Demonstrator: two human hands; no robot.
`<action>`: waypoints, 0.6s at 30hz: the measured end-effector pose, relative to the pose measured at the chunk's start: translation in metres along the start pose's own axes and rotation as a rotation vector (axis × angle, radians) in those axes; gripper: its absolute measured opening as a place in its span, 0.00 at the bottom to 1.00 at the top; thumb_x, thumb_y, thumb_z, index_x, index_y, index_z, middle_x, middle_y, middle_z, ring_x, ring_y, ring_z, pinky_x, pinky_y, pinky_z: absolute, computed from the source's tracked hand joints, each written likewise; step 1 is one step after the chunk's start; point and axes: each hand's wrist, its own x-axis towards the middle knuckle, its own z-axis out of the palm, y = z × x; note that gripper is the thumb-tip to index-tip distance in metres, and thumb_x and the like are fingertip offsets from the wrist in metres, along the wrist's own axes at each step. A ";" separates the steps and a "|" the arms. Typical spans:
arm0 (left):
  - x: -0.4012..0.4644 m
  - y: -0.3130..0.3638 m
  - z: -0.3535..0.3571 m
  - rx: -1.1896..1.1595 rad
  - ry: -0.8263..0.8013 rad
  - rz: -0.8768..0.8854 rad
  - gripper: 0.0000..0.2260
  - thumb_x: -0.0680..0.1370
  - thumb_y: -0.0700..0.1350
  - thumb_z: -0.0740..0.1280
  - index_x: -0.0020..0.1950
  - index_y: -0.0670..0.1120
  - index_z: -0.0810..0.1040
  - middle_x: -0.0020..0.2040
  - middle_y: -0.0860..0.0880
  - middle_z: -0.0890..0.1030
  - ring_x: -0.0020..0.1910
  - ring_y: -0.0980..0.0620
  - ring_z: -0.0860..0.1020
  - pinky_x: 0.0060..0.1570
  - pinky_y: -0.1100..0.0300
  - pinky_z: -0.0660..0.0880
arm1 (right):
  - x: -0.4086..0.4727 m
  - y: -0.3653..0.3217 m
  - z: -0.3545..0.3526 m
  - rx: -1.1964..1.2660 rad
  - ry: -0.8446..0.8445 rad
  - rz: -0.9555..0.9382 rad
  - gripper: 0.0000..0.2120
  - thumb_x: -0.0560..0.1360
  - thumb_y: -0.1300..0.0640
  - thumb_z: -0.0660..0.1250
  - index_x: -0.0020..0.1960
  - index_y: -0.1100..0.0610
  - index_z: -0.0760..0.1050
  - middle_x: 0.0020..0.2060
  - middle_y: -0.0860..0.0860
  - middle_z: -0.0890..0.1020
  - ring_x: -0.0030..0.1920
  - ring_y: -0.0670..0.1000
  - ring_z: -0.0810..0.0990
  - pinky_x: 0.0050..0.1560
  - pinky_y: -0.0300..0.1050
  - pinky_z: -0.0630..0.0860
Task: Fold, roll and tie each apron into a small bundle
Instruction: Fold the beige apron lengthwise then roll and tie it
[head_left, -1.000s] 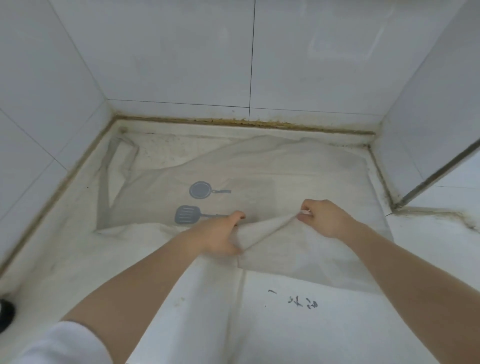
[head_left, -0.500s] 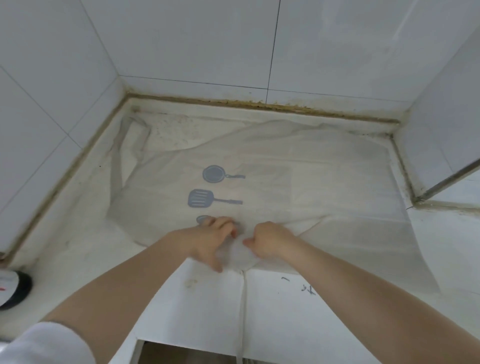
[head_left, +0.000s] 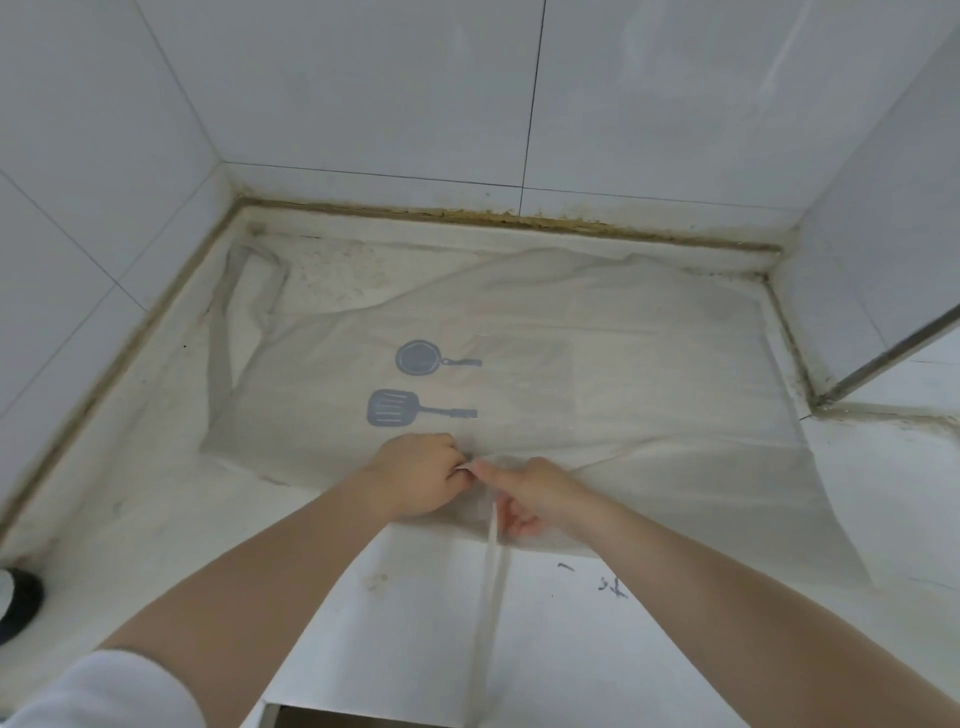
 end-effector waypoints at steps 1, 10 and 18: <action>0.002 -0.002 0.001 -0.069 -0.013 -0.047 0.20 0.80 0.57 0.51 0.61 0.49 0.76 0.61 0.50 0.75 0.59 0.46 0.74 0.56 0.52 0.71 | 0.001 -0.002 -0.001 0.194 -0.079 -0.037 0.16 0.73 0.44 0.68 0.44 0.58 0.77 0.37 0.56 0.80 0.35 0.50 0.81 0.43 0.43 0.78; 0.010 -0.018 0.009 -0.342 -0.113 -0.182 0.16 0.82 0.51 0.52 0.64 0.44 0.67 0.61 0.49 0.71 0.64 0.50 0.61 0.63 0.57 0.62 | -0.002 -0.066 -0.095 -0.763 -0.045 0.041 0.09 0.74 0.54 0.69 0.41 0.60 0.77 0.29 0.52 0.75 0.26 0.49 0.70 0.24 0.35 0.62; 0.019 -0.024 0.000 -0.541 0.056 -0.216 0.10 0.77 0.42 0.64 0.57 0.43 0.70 0.50 0.48 0.75 0.47 0.50 0.73 0.45 0.62 0.65 | 0.028 -0.112 -0.093 -1.077 0.512 -0.295 0.22 0.78 0.52 0.60 0.70 0.56 0.64 0.68 0.58 0.67 0.68 0.60 0.64 0.66 0.48 0.63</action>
